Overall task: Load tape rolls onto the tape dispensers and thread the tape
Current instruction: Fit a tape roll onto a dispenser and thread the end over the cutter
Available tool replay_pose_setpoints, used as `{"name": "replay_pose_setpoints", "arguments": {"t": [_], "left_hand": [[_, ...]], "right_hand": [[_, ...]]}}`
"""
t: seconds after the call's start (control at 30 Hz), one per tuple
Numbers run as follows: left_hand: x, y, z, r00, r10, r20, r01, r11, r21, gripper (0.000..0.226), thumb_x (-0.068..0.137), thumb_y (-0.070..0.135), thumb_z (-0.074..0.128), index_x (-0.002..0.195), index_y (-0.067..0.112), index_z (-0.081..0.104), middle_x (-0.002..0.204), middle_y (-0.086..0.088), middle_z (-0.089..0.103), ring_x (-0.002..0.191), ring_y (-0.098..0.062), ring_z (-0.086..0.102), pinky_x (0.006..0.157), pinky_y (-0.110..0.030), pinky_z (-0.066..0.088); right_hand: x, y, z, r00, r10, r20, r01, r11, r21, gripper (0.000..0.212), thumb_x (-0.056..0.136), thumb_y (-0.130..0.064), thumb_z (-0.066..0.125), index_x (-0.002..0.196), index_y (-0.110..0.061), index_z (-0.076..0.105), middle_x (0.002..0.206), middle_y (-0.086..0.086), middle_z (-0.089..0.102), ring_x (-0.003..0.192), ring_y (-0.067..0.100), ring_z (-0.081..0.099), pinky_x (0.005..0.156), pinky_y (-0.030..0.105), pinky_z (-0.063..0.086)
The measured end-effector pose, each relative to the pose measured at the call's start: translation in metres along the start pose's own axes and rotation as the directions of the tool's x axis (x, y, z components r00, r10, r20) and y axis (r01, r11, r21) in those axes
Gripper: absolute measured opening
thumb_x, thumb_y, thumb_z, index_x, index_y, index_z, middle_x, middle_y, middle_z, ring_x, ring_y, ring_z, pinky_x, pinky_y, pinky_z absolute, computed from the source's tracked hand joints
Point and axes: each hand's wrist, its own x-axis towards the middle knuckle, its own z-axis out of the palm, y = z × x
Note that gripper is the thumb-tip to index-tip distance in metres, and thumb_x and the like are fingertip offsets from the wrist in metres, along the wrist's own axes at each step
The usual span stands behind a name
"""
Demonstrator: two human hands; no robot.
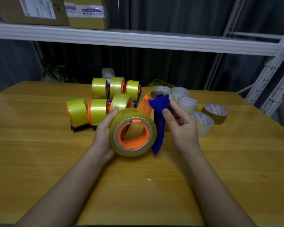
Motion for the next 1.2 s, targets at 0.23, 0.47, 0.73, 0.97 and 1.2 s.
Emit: {"name": "replay_pose_setpoints", "arguments": {"t": [0.23, 0.47, 0.73, 0.97, 1.2], "left_hand": [[0.002, -0.003, 0.002, 0.999, 0.051, -0.010, -0.051, 0.998, 0.044, 0.037, 0.096, 0.037, 0.047, 0.083, 0.018, 0.076, 0.087, -0.007, 0.073, 0.085, -0.020, 0.070, 0.077, -0.034, 0.055], [0.005, -0.008, 0.000, 0.999, 0.046, -0.009, -0.045, 0.994, 0.100, 0.036, 0.095, 0.042, 0.046, 0.097, 0.015, 0.070, 0.088, -0.006, 0.074, 0.088, -0.019, 0.070, 0.071, -0.030, 0.055], [0.002, 0.004, 0.002, 0.993, 0.097, -0.062, -0.087, 0.984, 0.158, 0.044, 0.093, 0.046, 0.047, 0.106, 0.010, 0.068, 0.104, -0.015, 0.070, 0.093, -0.022, 0.069, 0.077, -0.030, 0.057], [-0.013, 0.025, 0.012, 0.982, 0.169, -0.080, -0.157, 0.977, 0.142, 0.049, 0.095, 0.052, 0.040, 0.105, 0.015, 0.069, 0.105, -0.013, 0.071, 0.101, -0.027, 0.068, 0.096, -0.048, 0.049], [-0.030, 0.058, 0.007, 0.967, 0.253, -0.017, -0.242, 0.942, 0.230, 0.059, 0.088, 0.062, 0.044, 0.131, 0.023, 0.054, 0.128, -0.003, 0.061, 0.119, -0.020, 0.057, 0.106, -0.046, 0.041]], "right_hand": [[0.000, 0.009, 0.012, 0.997, 0.007, -0.080, -0.016, 0.994, -0.109, 0.039, 0.098, -0.012, 0.048, 0.135, -0.001, 0.051, 0.126, 0.004, 0.063, 0.118, 0.007, 0.057, 0.095, 0.021, 0.050], [-0.002, 0.010, 0.019, 0.980, 0.093, -0.176, -0.111, 0.989, -0.096, 0.033, 0.098, -0.018, 0.049, 0.125, -0.003, 0.061, 0.114, 0.007, 0.069, 0.107, 0.007, 0.063, 0.086, 0.020, 0.053], [0.004, -0.006, 0.017, 0.987, 0.163, 0.006, -0.160, 0.975, -0.157, 0.033, 0.098, -0.034, 0.047, 0.110, -0.008, 0.064, 0.102, 0.019, 0.066, 0.102, 0.031, 0.061, 0.086, 0.041, 0.051], [0.004, -0.008, 0.033, 0.936, 0.268, 0.227, -0.234, 0.958, -0.164, 0.068, 0.091, -0.016, 0.063, 0.147, -0.029, 0.027, 0.134, -0.005, 0.054, 0.116, 0.000, 0.056, 0.088, 0.017, 0.052], [0.020, -0.018, 0.069, 0.924, 0.265, 0.275, -0.260, 0.964, -0.057, 0.058, 0.085, -0.031, 0.072, 0.132, -0.045, 0.041, 0.134, -0.004, 0.057, 0.122, 0.019, 0.056, 0.099, 0.045, 0.050]]}}
